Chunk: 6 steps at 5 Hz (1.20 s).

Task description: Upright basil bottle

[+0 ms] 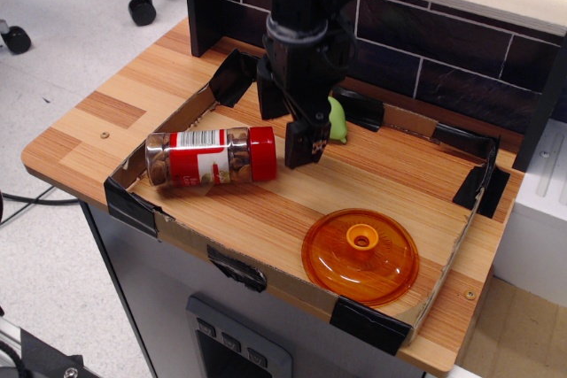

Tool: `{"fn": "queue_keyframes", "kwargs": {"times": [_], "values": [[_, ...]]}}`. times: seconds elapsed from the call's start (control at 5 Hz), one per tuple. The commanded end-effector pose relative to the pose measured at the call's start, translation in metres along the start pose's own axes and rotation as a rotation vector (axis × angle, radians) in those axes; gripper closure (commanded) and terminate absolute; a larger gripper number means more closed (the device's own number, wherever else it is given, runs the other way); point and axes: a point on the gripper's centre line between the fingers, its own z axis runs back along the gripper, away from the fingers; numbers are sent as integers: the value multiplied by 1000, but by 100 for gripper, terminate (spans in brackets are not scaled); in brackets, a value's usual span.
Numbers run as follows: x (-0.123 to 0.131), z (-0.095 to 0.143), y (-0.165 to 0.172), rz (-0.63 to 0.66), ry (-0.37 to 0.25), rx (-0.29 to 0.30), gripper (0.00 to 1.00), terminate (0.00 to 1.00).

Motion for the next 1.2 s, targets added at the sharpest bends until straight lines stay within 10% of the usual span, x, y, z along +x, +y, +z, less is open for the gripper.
{"fn": "queue_keyframes", "kwargs": {"times": [0.0,0.6,0.8,1.0], "values": [[4,-2,11,-46,-8,62,0,0],[0,-19,7,-80,33,92,0,0],[0,-13,10,-61,13,101,100,0],[2,10,13,-47,-22,90,100,0]]}}
